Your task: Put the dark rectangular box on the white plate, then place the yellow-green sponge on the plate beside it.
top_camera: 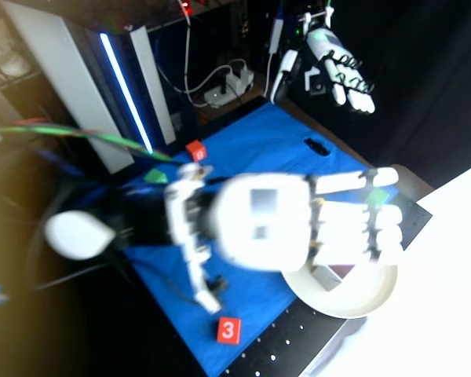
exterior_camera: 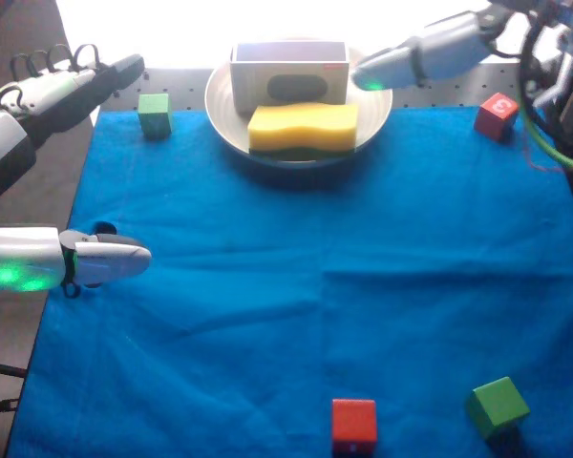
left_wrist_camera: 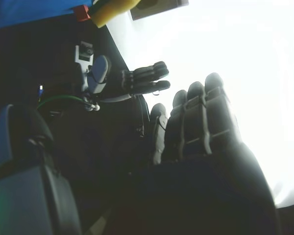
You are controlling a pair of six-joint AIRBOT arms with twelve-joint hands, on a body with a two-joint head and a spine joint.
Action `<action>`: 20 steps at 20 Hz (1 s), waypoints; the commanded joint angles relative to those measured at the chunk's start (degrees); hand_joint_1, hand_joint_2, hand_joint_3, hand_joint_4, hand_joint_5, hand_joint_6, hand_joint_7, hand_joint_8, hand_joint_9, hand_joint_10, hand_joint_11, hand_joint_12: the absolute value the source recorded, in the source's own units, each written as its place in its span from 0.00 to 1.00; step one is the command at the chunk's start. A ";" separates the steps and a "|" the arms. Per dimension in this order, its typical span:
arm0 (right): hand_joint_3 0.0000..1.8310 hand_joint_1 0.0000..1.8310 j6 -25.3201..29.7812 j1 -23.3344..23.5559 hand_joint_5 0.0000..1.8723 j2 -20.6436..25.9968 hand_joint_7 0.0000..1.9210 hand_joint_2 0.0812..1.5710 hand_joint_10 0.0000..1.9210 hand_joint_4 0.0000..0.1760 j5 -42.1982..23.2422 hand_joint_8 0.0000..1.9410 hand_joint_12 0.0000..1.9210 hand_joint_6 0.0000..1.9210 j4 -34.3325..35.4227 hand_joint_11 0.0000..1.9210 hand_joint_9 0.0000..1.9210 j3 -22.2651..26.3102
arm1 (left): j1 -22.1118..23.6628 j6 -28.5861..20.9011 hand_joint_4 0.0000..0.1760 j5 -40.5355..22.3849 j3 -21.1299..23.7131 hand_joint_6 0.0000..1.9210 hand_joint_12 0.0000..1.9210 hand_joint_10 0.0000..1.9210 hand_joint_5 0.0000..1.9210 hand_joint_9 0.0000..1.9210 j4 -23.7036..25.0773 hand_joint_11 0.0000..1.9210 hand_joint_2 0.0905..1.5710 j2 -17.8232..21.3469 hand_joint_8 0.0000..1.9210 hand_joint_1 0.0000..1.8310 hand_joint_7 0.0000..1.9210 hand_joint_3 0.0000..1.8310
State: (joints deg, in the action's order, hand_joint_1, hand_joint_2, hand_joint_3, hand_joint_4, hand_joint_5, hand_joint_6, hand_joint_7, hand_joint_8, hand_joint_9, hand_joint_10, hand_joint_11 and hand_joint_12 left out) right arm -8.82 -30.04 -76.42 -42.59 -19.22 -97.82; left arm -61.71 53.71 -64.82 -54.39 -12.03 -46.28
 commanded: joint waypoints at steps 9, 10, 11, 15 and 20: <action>0.00 0.47 -2.42 -13.71 0.00 8.95 0.02 0.45 0.00 1.00 -26.08 0.00 0.00 0.00 19.13 0.00 0.00 11.25 | 0.48 -0.42 0.47 -13.93 1.17 0.00 0.01 0.00 0.00 0.00 0.36 0.03 0.48 1.09 0.00 0.35 0.00 0.00; 0.00 0.45 -2.49 -16.10 0.00 10.07 0.03 0.44 0.00 1.00 -29.51 0.01 0.00 0.00 21.44 0.00 0.00 12.83 | 0.46 -0.42 0.52 -15.00 1.36 0.00 0.00 0.00 0.00 0.00 0.57 0.00 0.50 1.45 0.00 0.43 0.00 0.00; 0.00 0.49 -2.78 -18.80 0.00 11.34 0.01 0.46 0.00 1.00 -33.06 0.00 0.00 0.00 23.84 0.00 0.00 14.59 | 0.42 -0.42 0.66 -16.12 1.63 0.00 0.00 0.00 0.00 0.00 0.61 0.00 0.50 1.83 0.00 0.44 0.00 0.00; 0.00 0.52 -6.38 -26.68 0.00 16.34 0.02 0.46 0.01 1.00 -43.03 0.00 0.00 0.00 29.97 0.00 0.02 21.85 | -0.32 -1.18 0.83 -19.00 2.14 0.00 0.00 0.00 0.00 0.00 0.51 0.00 0.52 2.05 0.00 0.38 0.00 0.00; 0.00 0.45 -8.82 -38.27 0.00 21.14 0.02 0.41 0.00 1.00 -53.15 0.00 0.00 0.00 35.77 0.00 0.02 29.68 | -3.27 -2.12 0.86 -23.05 2.96 0.00 0.02 0.00 0.00 0.00 -1.51 0.04 0.51 1.99 0.00 0.32 0.00 0.00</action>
State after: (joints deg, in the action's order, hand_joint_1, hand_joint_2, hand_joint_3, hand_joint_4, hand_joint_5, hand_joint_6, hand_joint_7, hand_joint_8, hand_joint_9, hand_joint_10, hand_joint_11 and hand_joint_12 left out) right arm -17.96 -69.52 -55.35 -86.96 15.57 -67.70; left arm -65.65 51.96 -80.01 -51.24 -13.54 -44.47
